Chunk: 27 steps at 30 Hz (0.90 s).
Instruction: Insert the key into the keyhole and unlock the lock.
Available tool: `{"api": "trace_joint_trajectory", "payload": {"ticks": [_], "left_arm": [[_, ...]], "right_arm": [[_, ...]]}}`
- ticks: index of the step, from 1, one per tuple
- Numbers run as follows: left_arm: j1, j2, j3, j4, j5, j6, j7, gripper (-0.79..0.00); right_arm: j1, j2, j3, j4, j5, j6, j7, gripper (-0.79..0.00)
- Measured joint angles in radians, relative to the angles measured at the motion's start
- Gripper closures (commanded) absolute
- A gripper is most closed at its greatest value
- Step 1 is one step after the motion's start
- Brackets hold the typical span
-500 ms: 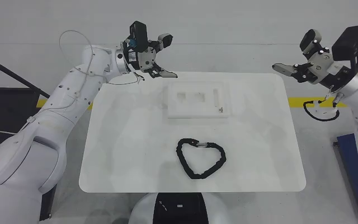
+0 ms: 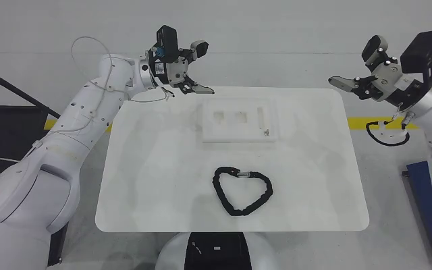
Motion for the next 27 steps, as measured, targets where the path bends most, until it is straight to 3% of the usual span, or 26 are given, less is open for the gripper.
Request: {"api": "trace_joint_trajectory", "payload": {"ticks": [12,27], "left_arm": [[0.0,0.0,0.0,0.0,0.0,0.0,0.0,-0.785],[0.0,0.0,0.0,0.0,0.0,0.0,0.0,-0.785]], "right_arm": [[-0.001,0.0,-0.001,-0.001,-0.001,0.001,-0.001,-0.785],[0.036,-0.031,-0.175,-0.016,0.014,0.198,0.155,-0.785]]}}
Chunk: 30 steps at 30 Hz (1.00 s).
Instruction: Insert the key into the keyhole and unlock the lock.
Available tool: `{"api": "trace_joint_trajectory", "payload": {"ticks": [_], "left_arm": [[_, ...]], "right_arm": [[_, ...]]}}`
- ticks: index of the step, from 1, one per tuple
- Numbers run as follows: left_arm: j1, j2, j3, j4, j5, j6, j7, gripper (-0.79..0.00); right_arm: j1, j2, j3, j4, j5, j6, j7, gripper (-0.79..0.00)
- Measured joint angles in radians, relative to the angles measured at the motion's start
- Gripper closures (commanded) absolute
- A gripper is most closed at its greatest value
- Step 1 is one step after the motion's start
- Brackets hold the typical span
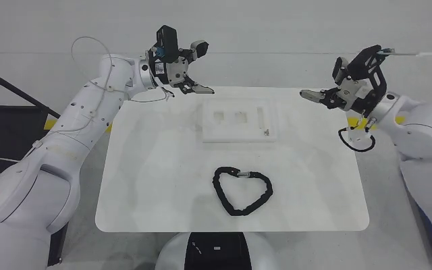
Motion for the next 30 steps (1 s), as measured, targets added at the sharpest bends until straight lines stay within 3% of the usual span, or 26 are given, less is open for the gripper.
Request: {"api": "trace_joint_trajectory", "payload": {"ticks": [9,16,22,30], "left_arm": [[0.0,0.0,0.0,0.0,0.0,0.0,0.0,-0.785],[0.0,0.0,0.0,0.0,0.0,0.0,0.0,-0.785],[0.0,0.0,0.0,0.0,0.0,0.0,0.0,-0.785],[0.0,0.0,0.0,0.0,0.0,0.0,0.0,-0.785]], "right_arm": [[0.066,-0.034,-0.153,0.05,0.059,0.143,0.164,-0.785],[0.135,-0.072,-0.292,0.072,0.009,0.298,0.289,-0.785],[0.188,-0.112,-0.392,0.126,-0.005,0.411,0.315,-0.785],[0.216,-0.148,-0.439,0.226,0.099,0.397,0.303,-0.785]]}}
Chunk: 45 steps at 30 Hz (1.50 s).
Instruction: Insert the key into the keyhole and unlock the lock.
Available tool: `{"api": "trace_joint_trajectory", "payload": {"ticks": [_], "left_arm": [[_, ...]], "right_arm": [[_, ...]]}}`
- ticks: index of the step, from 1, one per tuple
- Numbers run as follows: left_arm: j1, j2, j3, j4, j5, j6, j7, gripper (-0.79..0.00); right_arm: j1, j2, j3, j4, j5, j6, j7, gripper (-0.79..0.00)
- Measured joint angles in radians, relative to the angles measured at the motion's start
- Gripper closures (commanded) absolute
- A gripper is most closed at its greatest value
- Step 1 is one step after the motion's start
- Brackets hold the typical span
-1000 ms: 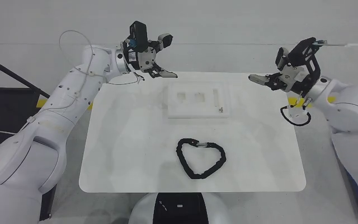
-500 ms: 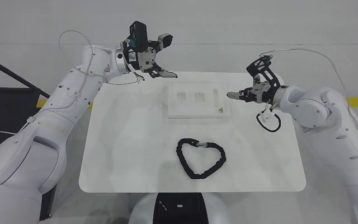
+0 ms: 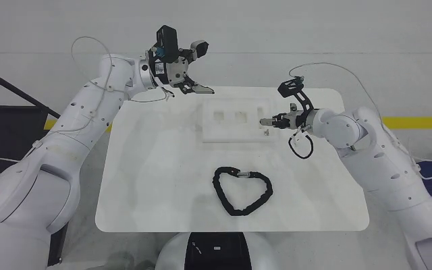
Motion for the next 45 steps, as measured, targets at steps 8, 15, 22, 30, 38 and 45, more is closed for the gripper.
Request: {"api": "trace_joint_trajectory", "payload": {"ticks": [8,15,22,30,38,45], "left_arm": [[0.0,0.0,0.0,0.0,0.0,0.0,0.0,-0.785],[0.0,0.0,0.0,0.0,0.0,0.0,0.0,-0.785],[0.0,0.0,0.0,0.0,0.0,0.0,0.0,-0.785],[0.0,0.0,0.0,0.0,0.0,0.0,0.0,-0.785],[0.0,0.0,0.0,0.0,0.0,0.0,0.0,-0.785],[0.0,0.0,0.0,0.0,0.0,0.0,0.0,-0.785]], "right_arm": [[0.0,0.0,0.0,0.0,0.0,-0.001,0.001,-0.785],[0.0,0.0,0.0,0.0,0.0,-0.001,0.001,-0.785],[-0.009,-0.003,-0.009,0.0,-0.008,0.004,-0.006,-0.785],[0.028,-0.038,-0.079,0.016,-0.065,0.119,0.043,-0.785],[0.069,-0.087,-0.155,0.089,-0.062,0.152,0.063,-0.68],[0.093,-0.117,-0.182,0.159,-0.068,0.173,0.06,-0.505]]}}
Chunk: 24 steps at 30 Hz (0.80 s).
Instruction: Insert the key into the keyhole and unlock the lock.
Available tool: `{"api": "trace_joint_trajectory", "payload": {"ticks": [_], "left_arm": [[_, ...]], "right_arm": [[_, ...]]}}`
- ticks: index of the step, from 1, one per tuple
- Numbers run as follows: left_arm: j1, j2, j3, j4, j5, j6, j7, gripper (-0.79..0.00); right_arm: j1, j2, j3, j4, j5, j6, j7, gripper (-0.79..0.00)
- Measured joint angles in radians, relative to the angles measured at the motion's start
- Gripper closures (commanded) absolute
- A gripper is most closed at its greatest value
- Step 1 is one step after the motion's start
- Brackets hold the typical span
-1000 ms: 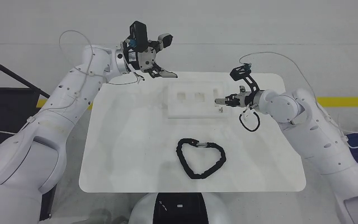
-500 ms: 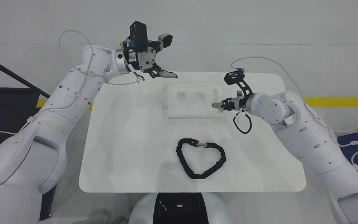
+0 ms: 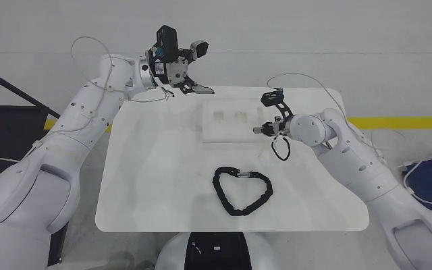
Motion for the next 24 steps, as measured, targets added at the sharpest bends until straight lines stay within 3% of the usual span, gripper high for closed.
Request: {"api": "trace_joint_trajectory", "payload": {"ticks": [4,24], "left_arm": [[0.0,0.0,0.0,0.0,0.0,0.0,0.0,-0.785],[0.0,0.0,0.0,0.0,0.0,0.0,0.0,-0.785]], "right_arm": [[0.006,-0.013,-0.004,0.03,0.0,0.025,0.011,-0.379],[0.033,-0.069,-0.029,0.142,-0.01,0.042,0.052,-0.299]]}}
